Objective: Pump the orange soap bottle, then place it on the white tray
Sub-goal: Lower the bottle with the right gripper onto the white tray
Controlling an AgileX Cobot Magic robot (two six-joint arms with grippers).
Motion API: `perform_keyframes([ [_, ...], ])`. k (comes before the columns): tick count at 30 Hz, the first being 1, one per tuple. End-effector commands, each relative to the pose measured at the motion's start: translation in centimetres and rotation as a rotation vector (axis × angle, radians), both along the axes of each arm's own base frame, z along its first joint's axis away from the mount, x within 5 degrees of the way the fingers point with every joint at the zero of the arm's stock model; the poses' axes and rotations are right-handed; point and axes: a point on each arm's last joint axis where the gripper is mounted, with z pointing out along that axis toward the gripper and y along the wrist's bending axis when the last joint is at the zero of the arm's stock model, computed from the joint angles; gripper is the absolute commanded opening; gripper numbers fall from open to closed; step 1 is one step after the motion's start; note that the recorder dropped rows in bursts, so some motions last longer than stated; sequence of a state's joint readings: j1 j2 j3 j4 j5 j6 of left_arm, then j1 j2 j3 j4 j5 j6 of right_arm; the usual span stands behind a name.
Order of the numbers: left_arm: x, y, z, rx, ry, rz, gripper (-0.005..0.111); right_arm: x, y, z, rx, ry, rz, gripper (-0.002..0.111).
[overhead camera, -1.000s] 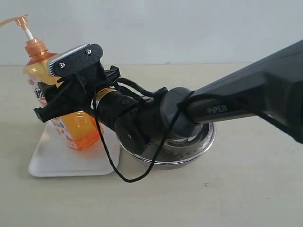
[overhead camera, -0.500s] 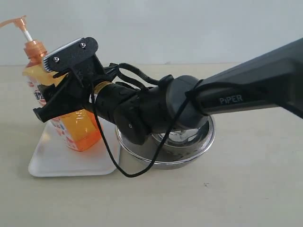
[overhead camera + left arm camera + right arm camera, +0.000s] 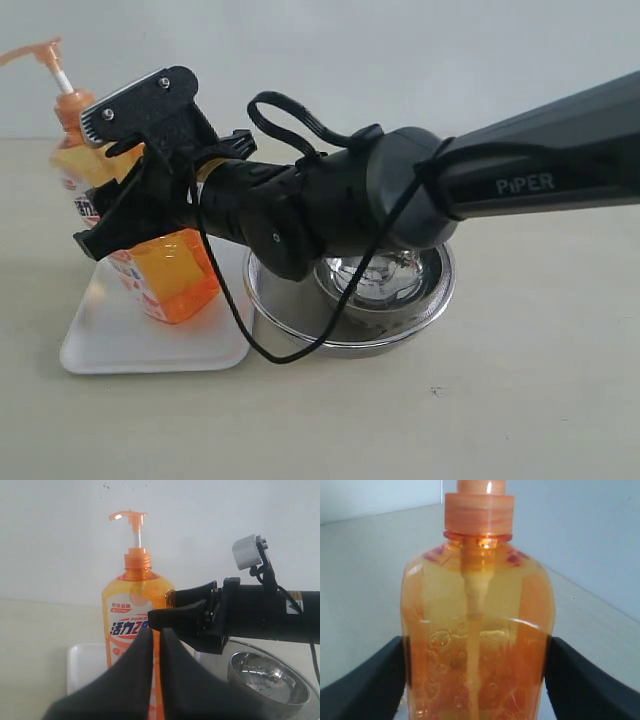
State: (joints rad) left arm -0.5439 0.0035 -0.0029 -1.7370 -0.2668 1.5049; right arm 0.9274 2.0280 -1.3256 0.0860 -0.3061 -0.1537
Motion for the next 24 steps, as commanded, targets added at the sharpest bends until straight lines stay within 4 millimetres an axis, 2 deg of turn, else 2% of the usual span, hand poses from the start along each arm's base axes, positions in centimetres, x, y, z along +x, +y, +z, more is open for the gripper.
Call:
perform_keyframes([
  [1, 0.0, -0.1, -0.1, -0.013, 0.004, -0.009, 0.005, -0.5, -0.3, -2.3, -0.144, 0.097, 0.019, 0.041],
  [5, 0.0, -0.1, -0.1, -0.013, 0.004, -0.009, 0.005, -0.5, -0.4, -2.5, -0.161, 0.114, 0.020, 0.057],
  [11, 0.0, -0.1, -0.1, -0.013, 0.004, -0.009, 0.005, -0.7, -0.6, -2.9, -0.195, 0.154, 0.019, 0.058],
  [15, 0.0, -0.1, -0.1, -0.013, 0.004, -0.009, 0.005, -0.8, -0.7, -3.2, -0.224, 0.178, 0.022, 0.067],
  [20, 0.0, -0.1, -0.1, -0.013, 0.004, -0.009, 0.005, -0.9, -0.8, -3.3, -0.243, 0.195, 0.023, 0.068],
  [24, 0.0, -0.1, -0.1, -0.013, 0.004, -0.009, 0.005, -1.1, -1.0, -2.6, -0.247, 0.198, 0.025, 0.068],
])
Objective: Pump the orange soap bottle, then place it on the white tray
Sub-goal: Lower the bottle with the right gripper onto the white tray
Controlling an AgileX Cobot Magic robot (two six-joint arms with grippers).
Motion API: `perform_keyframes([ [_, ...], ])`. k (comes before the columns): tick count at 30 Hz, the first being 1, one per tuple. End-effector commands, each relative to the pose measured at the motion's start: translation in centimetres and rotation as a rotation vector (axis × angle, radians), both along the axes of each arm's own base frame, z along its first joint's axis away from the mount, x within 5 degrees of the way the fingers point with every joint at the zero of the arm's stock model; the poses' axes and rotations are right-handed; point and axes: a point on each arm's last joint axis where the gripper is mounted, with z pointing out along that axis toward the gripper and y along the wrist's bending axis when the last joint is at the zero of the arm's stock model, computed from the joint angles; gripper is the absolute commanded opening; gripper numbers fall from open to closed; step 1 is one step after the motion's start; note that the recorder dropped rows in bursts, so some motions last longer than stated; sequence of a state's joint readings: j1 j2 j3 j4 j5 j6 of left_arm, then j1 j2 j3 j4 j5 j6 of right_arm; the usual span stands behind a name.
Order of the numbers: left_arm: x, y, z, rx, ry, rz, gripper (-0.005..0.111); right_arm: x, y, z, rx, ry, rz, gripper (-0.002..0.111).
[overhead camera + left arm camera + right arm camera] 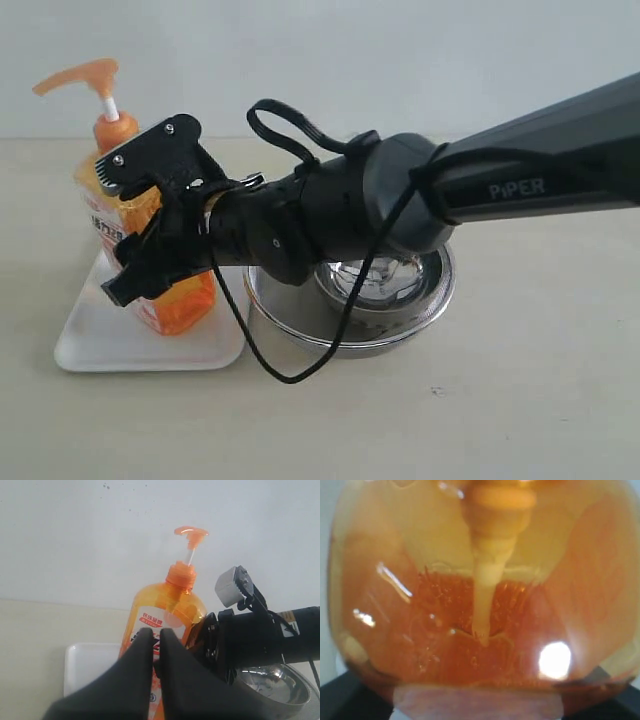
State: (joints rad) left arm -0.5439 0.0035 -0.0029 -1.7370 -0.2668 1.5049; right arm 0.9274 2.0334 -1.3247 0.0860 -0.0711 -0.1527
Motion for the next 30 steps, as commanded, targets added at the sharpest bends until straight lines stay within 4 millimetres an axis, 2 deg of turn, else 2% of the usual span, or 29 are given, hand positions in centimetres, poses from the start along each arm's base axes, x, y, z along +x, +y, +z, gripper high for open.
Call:
perform_keyframes([
  [1, 0.0, -0.1, -0.1, -0.013, 0.004, -0.009, 0.005, -0.5, -0.4, -0.3, -0.060, 0.043, 0.010, 0.068],
  [11, 0.0, -0.1, -0.1, -0.013, 0.004, -0.009, 0.005, -1.0, -1.1, 3.7, -0.009, -0.007, 0.018, 0.068],
  [15, 0.0, -0.1, -0.1, -0.013, 0.004, -0.009, 0.005, -0.9, -1.1, 3.7, -0.014, -0.016, 0.023, 0.068],
  [20, 0.0, -0.1, -0.1, -0.013, 0.004, -0.009, 0.005, -0.8, -1.0, 3.8, 0.006, -0.032, 0.021, 0.082],
  [24, 0.0, -0.1, -0.1, -0.013, 0.004, -0.009, 0.005, -0.7, -0.9, 4.1, 0.038, -0.044, 0.012, 0.084],
  [27, 0.0, -0.1, -0.1, -0.013, 0.004, -0.009, 0.005, -0.7, -0.8, 4.1, 0.047, -0.049, 0.009, 0.075],
  [30, 0.0, -0.1, -0.1, -0.013, 0.004, -0.009, 0.005, -0.7, -0.8, 4.1, 0.038, -0.062, 0.019, 0.054],
])
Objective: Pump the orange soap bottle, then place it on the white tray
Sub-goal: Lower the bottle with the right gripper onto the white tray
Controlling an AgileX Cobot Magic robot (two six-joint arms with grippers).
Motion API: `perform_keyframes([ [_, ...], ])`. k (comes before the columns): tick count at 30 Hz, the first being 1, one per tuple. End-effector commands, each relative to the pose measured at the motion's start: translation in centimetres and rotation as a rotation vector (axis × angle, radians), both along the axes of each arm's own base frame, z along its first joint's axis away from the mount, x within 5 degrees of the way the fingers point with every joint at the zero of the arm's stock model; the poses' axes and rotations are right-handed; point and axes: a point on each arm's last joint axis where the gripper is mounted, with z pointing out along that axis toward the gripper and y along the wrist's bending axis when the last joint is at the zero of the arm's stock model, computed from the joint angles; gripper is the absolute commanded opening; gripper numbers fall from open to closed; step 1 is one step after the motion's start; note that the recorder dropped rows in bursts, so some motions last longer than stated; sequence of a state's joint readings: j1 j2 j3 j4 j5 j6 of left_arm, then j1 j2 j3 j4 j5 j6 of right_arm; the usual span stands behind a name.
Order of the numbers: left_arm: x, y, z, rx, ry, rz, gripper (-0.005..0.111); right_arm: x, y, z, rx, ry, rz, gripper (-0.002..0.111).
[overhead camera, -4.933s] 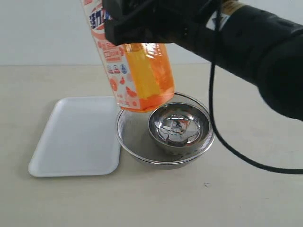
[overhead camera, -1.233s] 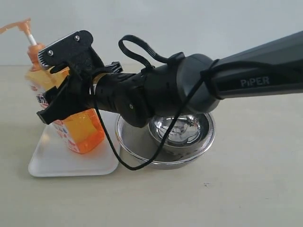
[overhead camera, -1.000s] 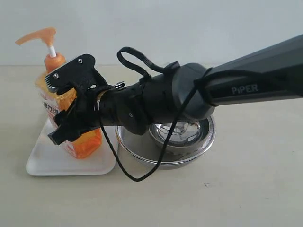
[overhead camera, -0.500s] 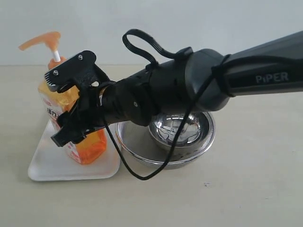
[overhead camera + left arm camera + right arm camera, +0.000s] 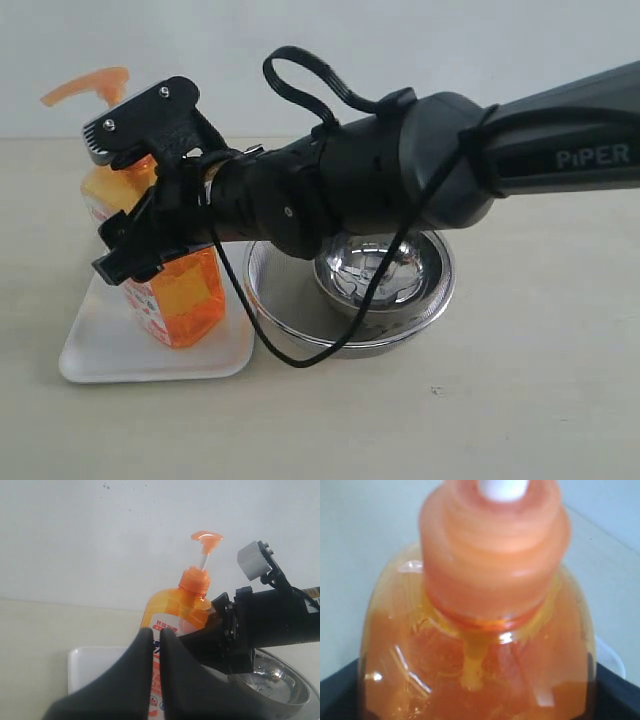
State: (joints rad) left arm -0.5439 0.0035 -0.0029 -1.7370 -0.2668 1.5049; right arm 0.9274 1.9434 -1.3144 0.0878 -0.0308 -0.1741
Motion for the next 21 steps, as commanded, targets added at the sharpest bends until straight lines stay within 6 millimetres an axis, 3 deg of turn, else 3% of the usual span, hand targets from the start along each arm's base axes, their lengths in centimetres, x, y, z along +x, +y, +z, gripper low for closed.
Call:
perform_keyframes([
  [1, -0.03, -0.06, -0.08, -0.013, 0.004, -0.009, 0.005, -0.05, -0.02, 0.71, 0.011, -0.029, 0.009, 0.048],
  [3, -0.03, -0.06, -0.08, -0.013, 0.004, -0.009, 0.005, -0.06, -0.03, 0.67, 0.007, -0.027, 0.009, 0.048],
  [7, -0.03, -0.06, -0.08, -0.013, 0.004, -0.009, 0.005, -0.06, -0.03, 0.69, 0.009, -0.028, 0.009, 0.067],
  [9, -0.03, -0.06, -0.08, -0.013, 0.004, -0.009, 0.005, -0.06, -0.03, 0.69, 0.010, -0.027, 0.008, 0.067],
  [11, -0.03, -0.06, -0.08, -0.013, 0.004, -0.009, 0.005, -0.08, -0.05, 0.64, 0.006, -0.021, 0.008, 0.058],
  [17, -0.03, -0.06, -0.08, -0.013, 0.004, -0.009, 0.005, -0.12, -0.08, 0.54, -0.018, -0.033, 0.023, -0.001],
  [21, -0.03, -0.06, -0.08, -0.013, 0.004, -0.009, 0.005, 0.01, 0.02, 1.14, 0.008, -0.087, 0.031, 0.000],
])
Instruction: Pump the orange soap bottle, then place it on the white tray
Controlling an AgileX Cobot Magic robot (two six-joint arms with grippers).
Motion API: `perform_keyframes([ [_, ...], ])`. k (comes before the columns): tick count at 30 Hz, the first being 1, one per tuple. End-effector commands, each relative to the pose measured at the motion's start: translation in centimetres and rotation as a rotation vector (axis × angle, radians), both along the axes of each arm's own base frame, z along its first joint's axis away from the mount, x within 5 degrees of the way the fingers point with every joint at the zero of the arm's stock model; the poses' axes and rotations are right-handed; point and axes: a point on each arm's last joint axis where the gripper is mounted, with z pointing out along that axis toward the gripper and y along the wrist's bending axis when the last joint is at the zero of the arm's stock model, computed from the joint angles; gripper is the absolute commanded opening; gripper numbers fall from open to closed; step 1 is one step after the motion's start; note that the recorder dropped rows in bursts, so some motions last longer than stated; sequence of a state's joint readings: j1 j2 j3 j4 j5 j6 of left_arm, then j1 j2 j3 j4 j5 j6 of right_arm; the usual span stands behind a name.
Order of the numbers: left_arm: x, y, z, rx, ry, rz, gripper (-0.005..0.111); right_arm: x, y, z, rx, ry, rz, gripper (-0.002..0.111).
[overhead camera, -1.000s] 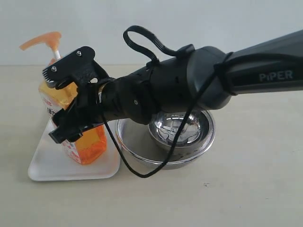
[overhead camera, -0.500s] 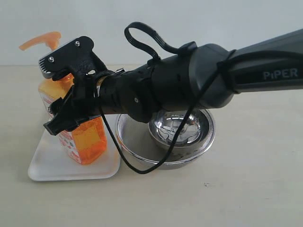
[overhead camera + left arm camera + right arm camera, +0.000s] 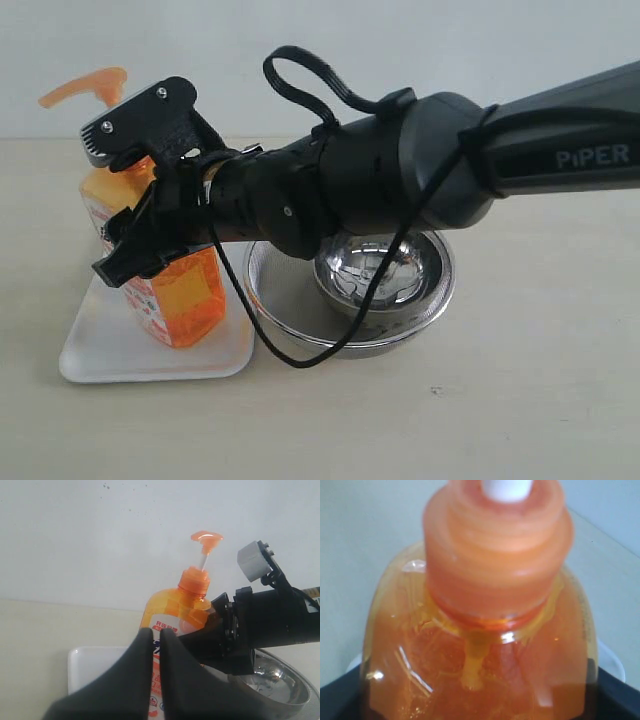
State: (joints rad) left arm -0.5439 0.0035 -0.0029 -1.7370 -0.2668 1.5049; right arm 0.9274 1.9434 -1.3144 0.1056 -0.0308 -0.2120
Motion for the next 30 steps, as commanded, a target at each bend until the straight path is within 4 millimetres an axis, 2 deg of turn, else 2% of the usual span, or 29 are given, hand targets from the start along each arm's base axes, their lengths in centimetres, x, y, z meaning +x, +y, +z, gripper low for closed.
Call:
perform_keyframes([
  [1, 0.0, -0.1, -0.1, -0.013, 0.004, -0.009, 0.005, 0.0, 0.0, 1.6, 0.036, -0.087, 0.020, 0.000],
  [5, 0.0, -0.1, -0.1, -0.013, 0.004, -0.009, 0.005, 0.1, 0.0, 2.8, 0.091, -0.147, 0.018, 0.000],
  [15, 0.0, -0.1, -0.1, -0.013, 0.004, -0.009, 0.005, 0.5, 0.3, 4.4, 0.202, -0.235, -0.002, 0.000],
  [26, 0.0, -0.1, -0.1, -0.013, 0.004, -0.009, 0.005, 2.0, 0.2, 2.9, 0.268, -0.226, -0.065, 0.000],
  [30, 0.0, -0.1, -0.1, -0.013, 0.004, -0.009, 0.005, 2.3, 0.6, 3.4, 0.281, -0.225, -0.065, 0.000],
])
